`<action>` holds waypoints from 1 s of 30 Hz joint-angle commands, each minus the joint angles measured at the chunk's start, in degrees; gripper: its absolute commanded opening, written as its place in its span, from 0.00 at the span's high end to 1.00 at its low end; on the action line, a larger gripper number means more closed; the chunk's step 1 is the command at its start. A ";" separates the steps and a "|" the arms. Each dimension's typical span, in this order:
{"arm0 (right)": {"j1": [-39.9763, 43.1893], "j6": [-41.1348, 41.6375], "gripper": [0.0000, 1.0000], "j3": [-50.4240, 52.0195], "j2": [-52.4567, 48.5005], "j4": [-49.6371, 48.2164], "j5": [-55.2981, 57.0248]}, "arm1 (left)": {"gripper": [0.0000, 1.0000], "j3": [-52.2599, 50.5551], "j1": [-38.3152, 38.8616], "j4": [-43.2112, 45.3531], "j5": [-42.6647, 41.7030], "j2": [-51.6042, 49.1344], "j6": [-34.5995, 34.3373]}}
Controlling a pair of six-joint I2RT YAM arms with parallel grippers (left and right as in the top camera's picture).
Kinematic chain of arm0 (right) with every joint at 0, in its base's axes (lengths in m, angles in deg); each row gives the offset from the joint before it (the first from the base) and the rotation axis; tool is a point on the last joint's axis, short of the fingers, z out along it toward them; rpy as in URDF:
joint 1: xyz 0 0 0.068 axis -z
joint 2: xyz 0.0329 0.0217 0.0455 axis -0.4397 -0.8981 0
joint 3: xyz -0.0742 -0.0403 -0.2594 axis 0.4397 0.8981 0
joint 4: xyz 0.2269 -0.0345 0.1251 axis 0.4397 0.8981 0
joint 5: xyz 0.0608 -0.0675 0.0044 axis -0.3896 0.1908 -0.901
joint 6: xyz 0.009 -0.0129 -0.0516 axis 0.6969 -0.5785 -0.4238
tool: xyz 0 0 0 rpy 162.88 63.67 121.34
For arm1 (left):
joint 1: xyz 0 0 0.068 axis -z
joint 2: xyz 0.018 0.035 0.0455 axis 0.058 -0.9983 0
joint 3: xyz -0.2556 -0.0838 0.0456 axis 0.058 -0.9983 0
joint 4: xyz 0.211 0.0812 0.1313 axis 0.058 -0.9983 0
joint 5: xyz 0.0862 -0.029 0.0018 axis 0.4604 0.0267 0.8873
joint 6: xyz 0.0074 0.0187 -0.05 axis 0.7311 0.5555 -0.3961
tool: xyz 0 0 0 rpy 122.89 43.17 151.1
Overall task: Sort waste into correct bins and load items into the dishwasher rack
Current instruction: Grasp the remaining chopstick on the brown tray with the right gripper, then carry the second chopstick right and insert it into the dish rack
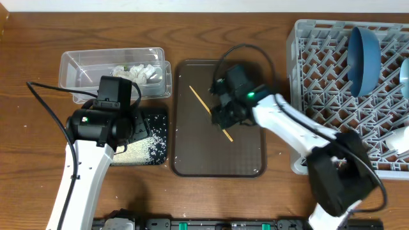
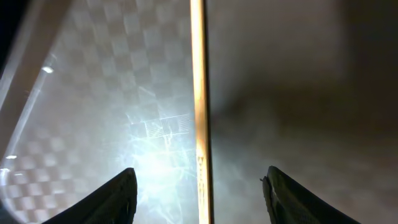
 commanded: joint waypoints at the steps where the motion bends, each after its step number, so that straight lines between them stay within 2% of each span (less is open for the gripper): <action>1: -2.47 0.92 0.37 0.37 -3.72 -0.39 3.74 | 0.27 -0.13 -0.28 -0.09 0.24 0.00 -0.35; 4: -3.65 2.99 0.42 0.37 -6.19 -0.37 6.88 | 0.27 -0.13 -0.28 -0.07 0.24 0.00 -0.35; 6: -4.04 4.11 0.50 0.37 -7.17 -0.15 8.41 | 0.27 -0.13 -0.28 -0.07 0.24 0.00 -0.35; 8: -4.07 5.25 0.63 0.37 -7.30 0.17 9.16 | 0.27 -0.13 -0.28 -0.09 0.24 0.00 -0.35; 12: -3.96 5.27 0.96 0.37 -7.26 0.52 9.27 | 0.27 -0.13 -0.28 -0.07 0.24 0.00 -0.35; 13: -3.91 5.27 0.99 0.37 -7.26 0.85 9.29 | 0.27 -0.13 -0.28 -0.09 0.24 0.00 -0.35; 21: -1.81 5.29 0.99 -0.28 -2.03 7.65 9.29 | 0.27 -0.13 -0.28 -0.11 0.24 0.00 -0.35; 30: 5.03 5.27 0.99 -0.28 17.49 11.04 19.96 | 0.27 -0.13 -0.28 -0.09 0.24 0.00 -0.35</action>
